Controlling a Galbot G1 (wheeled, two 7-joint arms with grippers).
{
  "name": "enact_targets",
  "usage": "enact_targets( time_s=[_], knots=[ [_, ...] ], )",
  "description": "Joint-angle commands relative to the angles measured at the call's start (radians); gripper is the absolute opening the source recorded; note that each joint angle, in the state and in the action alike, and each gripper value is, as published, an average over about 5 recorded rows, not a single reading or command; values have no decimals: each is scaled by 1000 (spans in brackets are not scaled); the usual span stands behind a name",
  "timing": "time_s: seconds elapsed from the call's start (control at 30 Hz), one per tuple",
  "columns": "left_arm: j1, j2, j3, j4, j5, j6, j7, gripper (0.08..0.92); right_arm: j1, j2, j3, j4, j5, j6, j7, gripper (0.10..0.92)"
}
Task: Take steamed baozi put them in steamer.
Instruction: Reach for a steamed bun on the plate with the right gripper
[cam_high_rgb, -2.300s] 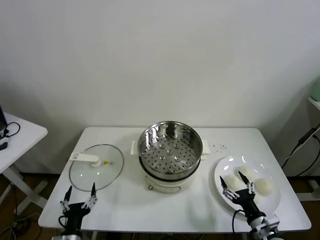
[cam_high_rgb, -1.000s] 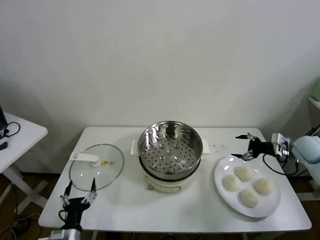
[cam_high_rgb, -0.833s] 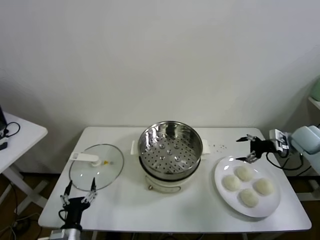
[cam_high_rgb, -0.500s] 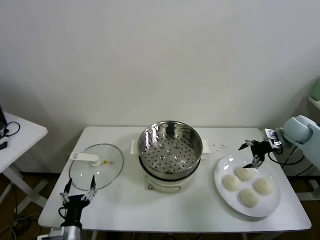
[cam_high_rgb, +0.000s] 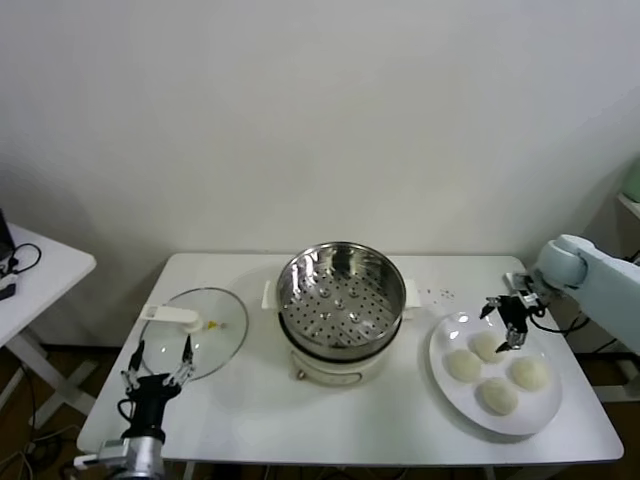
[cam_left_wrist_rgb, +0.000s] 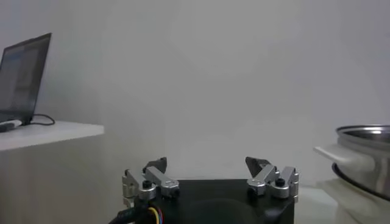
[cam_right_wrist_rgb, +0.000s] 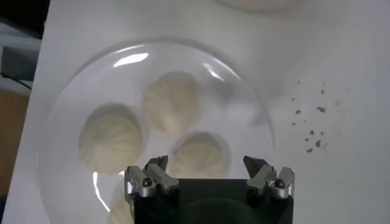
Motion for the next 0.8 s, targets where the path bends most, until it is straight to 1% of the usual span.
enact_targets(
  time_s=[0.03, 0.33, 0.7, 0.8],
  knots=[
    [-4, 1, 1, -12, 2, 12, 1, 823, -65, 26, 37, -39, -83, 19, 15, 823],
    [0, 0, 3, -12, 7, 11, 2, 823, -126, 37, 125, -51, -168, 60, 38, 823],
    [1, 4, 3, -12, 12, 12, 3, 823, -147, 58, 183, -70, -206, 68, 40, 823],
    [2, 4, 4, -10, 12, 11, 3, 823, -147, 62, 188, -74, -206, 68, 36, 809]
  ],
)
